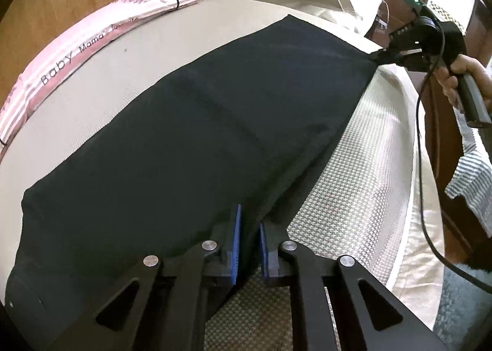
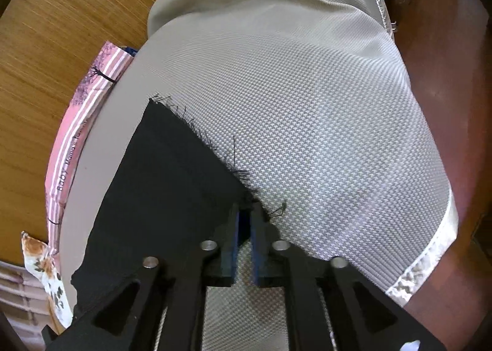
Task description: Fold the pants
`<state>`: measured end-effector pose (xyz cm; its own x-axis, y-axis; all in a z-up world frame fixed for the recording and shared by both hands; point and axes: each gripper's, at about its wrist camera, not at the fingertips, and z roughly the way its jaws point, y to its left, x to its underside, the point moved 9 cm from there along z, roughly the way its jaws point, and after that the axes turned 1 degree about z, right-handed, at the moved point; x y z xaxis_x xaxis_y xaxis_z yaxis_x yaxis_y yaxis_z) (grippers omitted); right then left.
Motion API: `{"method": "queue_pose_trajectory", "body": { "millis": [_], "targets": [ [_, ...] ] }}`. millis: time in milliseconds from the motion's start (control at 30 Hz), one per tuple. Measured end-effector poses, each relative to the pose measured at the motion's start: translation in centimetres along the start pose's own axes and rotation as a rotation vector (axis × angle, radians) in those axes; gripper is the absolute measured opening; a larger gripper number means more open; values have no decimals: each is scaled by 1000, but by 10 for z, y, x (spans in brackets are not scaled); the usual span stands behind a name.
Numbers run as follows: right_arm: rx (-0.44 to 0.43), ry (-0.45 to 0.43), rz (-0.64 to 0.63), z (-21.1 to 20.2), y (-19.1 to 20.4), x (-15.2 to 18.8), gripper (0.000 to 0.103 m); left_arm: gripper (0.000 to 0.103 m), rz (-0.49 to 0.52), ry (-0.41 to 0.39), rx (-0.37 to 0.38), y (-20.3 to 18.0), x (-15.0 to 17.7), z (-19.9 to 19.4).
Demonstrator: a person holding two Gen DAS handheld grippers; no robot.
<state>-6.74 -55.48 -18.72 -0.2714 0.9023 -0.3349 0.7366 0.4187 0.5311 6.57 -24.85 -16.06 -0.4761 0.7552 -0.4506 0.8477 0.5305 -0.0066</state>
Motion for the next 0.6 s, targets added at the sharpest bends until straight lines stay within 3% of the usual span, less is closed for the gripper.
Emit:
{"method": "queue_pose_trajectory", "body": {
  "millis": [100,167,233,300,400,600],
  "targets": [
    [27,-21,-16,-14,4,-3,36,23,-30,3,16,4,-1,-8],
    [47,-67,-54,-28,11,-6,36,27,-64,-40,58,6,-2,-26],
    [33,-92,-97,-42,28,-7,36,48,-96,-89,55,18,-3,-47],
    [3,-97,-155,-48,54,-9,36,55,-140,-147,10,40,-2,-68],
    [-84,-48,-307,-43,122,7,37,56,-248,-184,-82,87,11,-93],
    [-284,180,-620,6,276,92,39,56,-538,-165,-333,199,82,-128]
  ]
}}
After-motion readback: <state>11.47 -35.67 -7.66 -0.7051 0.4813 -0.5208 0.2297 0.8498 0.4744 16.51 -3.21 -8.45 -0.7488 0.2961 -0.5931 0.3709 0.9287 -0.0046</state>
